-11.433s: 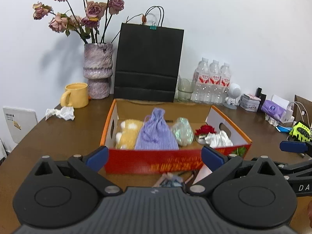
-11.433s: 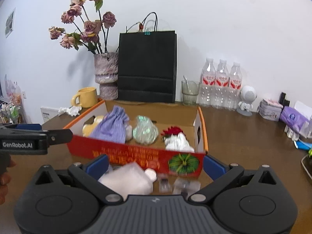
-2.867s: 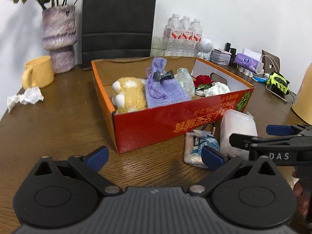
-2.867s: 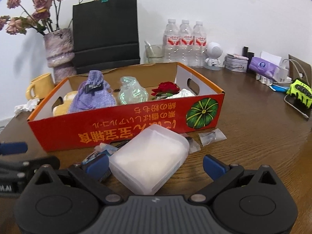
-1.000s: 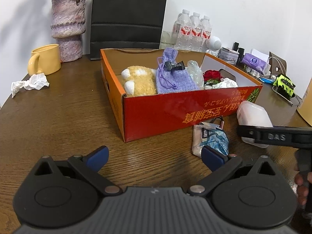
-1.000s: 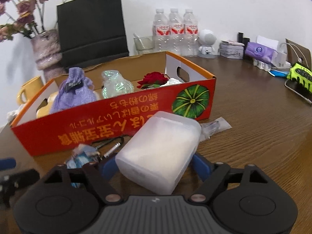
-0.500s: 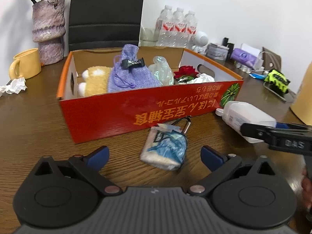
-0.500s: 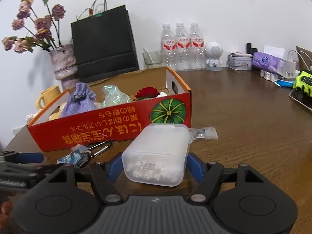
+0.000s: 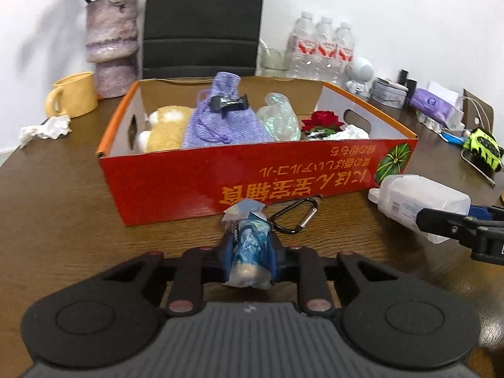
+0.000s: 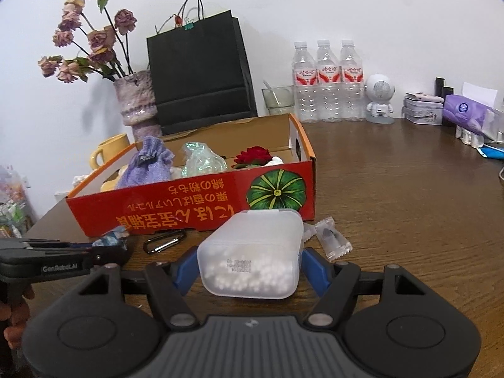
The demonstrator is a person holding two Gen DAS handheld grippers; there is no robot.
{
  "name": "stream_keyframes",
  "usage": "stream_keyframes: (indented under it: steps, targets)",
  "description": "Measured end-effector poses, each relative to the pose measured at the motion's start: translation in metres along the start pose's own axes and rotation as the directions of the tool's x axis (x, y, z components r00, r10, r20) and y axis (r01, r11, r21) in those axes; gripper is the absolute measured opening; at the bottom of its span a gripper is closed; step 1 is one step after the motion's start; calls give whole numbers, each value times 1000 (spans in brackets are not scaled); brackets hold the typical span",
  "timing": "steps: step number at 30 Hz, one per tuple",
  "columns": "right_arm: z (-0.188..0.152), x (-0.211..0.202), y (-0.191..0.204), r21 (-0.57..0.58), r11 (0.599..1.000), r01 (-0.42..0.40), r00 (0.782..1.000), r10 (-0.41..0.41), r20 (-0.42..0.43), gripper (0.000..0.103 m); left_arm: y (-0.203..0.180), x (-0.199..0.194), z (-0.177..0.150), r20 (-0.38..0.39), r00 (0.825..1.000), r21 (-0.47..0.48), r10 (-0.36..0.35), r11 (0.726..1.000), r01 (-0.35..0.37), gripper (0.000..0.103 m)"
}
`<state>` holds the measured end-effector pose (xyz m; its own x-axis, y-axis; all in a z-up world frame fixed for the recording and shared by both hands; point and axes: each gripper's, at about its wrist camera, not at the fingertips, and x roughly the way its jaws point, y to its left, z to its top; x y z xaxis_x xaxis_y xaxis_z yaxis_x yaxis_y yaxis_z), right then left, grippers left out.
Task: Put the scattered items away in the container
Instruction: 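Grasp the blue packet with the left gripper while the right grasps the white plastic container, then carry the blue packet and white container into the box and release both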
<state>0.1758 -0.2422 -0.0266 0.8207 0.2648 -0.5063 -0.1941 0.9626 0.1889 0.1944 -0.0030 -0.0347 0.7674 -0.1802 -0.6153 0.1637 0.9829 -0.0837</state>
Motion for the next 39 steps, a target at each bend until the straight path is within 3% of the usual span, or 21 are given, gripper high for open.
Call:
stream_keyframes:
  steps: [21, 25, 29, 34, 39]
  targets:
    - [20, -26, -1, -13, 999, -50, 995, 51, 88, 65, -15, -46, 9, 106, 994, 5, -39, 999, 39, 21]
    - [38, -35, 5, -28, 997, -78, 989, 81, 126, 65, -12, -54, 21, 136, 988, -5, -69, 997, 71, 21]
    - [74, -38, 11, -55, 995, -85, 976, 94, 196, 65, -6, -57, 53, 194, 978, -11, -83, 996, 86, 21]
    - [124, -8, 19, -74, 994, -85, 961, 102, 258, 65, 5, -30, 102, 240, 969, -48, -59, 996, 73, 21]
    - [157, 64, 21, -67, 996, -64, 967, 79, 242, 65, 25, 25, 134, 214, 977, -114, -11, 993, 36, 21]
